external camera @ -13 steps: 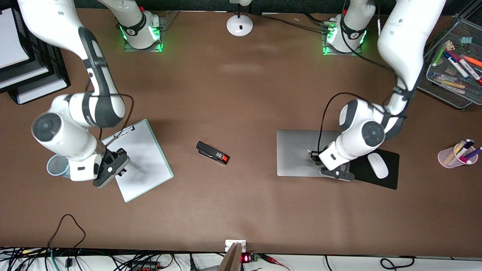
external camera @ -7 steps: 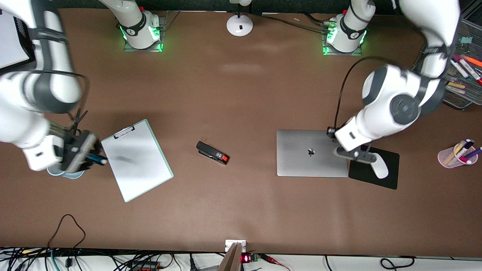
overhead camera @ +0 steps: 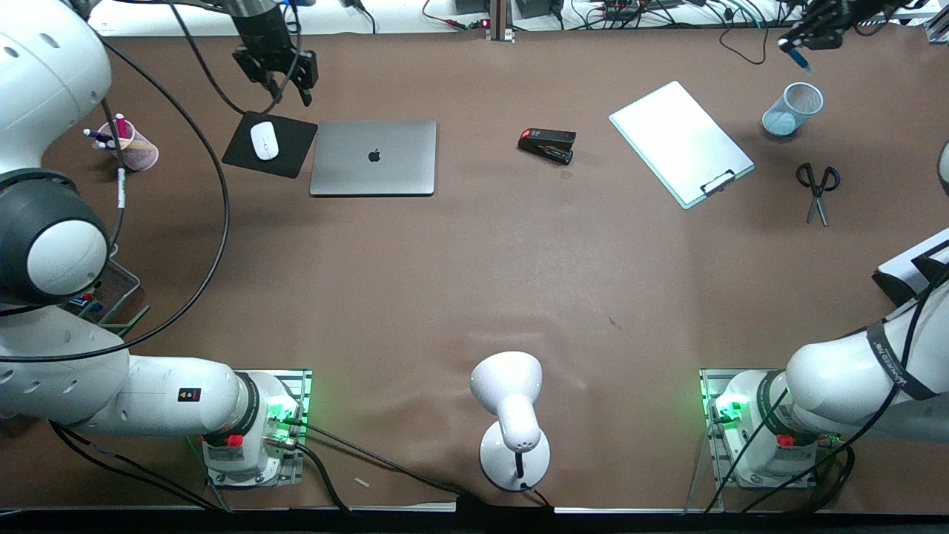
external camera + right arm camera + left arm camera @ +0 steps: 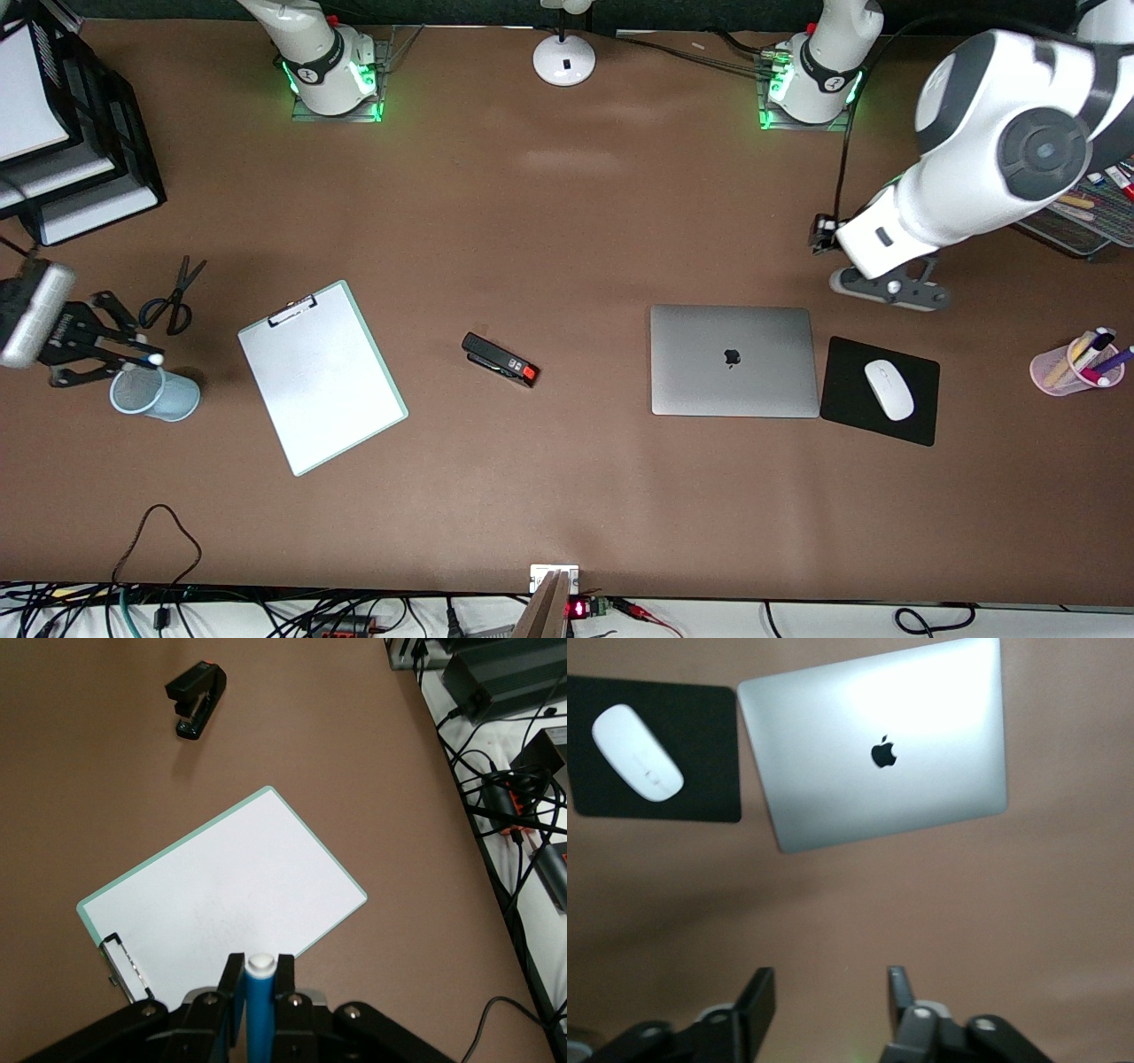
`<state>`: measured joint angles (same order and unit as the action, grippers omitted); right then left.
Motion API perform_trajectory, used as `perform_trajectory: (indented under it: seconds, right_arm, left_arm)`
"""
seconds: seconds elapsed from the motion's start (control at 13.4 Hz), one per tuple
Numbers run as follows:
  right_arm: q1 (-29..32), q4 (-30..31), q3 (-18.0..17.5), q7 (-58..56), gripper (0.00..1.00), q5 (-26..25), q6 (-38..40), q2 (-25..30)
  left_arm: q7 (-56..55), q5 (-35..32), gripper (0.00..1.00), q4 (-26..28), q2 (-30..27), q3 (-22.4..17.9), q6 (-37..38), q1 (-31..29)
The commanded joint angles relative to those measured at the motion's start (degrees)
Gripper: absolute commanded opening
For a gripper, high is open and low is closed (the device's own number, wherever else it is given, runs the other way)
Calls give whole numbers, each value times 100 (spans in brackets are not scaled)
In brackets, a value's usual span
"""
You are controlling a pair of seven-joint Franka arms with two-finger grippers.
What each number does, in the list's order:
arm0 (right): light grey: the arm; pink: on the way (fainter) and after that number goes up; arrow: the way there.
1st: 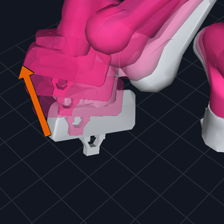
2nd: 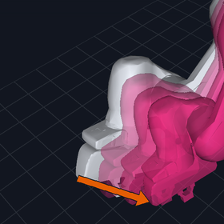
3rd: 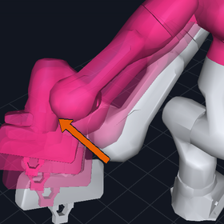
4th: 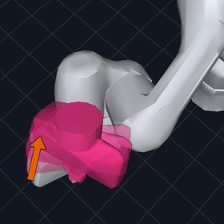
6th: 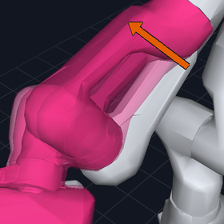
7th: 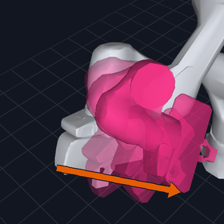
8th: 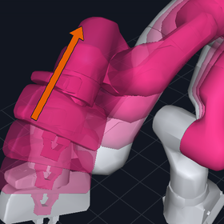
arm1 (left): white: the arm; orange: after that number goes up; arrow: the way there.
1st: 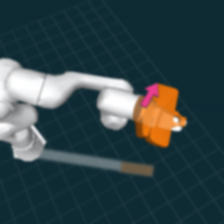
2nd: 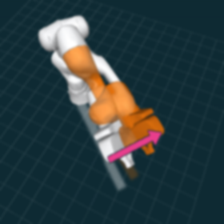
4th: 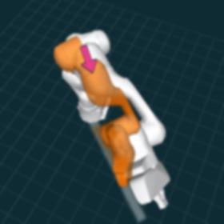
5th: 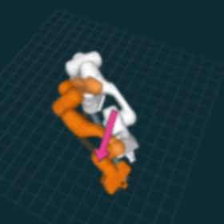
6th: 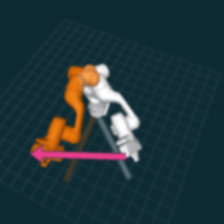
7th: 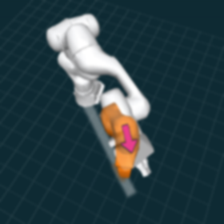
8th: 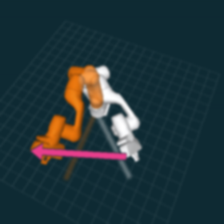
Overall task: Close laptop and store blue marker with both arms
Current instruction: 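Carry the marker toward the cup with the right gripper while the left gripper withdraws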
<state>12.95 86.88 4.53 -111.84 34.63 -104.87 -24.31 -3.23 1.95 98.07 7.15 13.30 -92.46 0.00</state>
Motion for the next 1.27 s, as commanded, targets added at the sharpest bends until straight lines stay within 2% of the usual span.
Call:
perform_trajectory:
  seconds: [0.0,0.22,0.45,0.6,0.74,0.89,1.04,1.19]
  right_arm:
    - [365,-582,-93,-451,0,324,667,-363]
    - [559,-1233,-84,-812,0,457,1519,-899]
    - [665,-1305,-84,-1172,0,439,1846,-1058]
    - [700,-1305,-84,-1348,0,439,2014,-1111]
    - [735,-1340,-93,-1559,0,483,2014,-1260]
    - [762,-1698,-102,-1639,0,500,2014,-1593]
    - [814,-1981,-102,-1744,0,500,2014,-1779]
    - [884,-2008,-110,-1762,0,500,2006,-1823]
  left_arm:
    - [94,-116,100,2,-371,23,456,-88]
    - [103,-116,100,2,-758,14,982,-245]
    - [94,-116,100,-94,-961,49,1379,-325]
    - [94,-133,100,-585,-961,6,1713,-325]
    - [94,-395,100,-693,-952,-38,1557,-404]
    - [42,-739,100,-667,-1022,-134,917,-404]
    - [93,-766,100,-553,-1014,-529,416,-256]
    - [208,-644,100,-369,-1040,-776,299,-10]
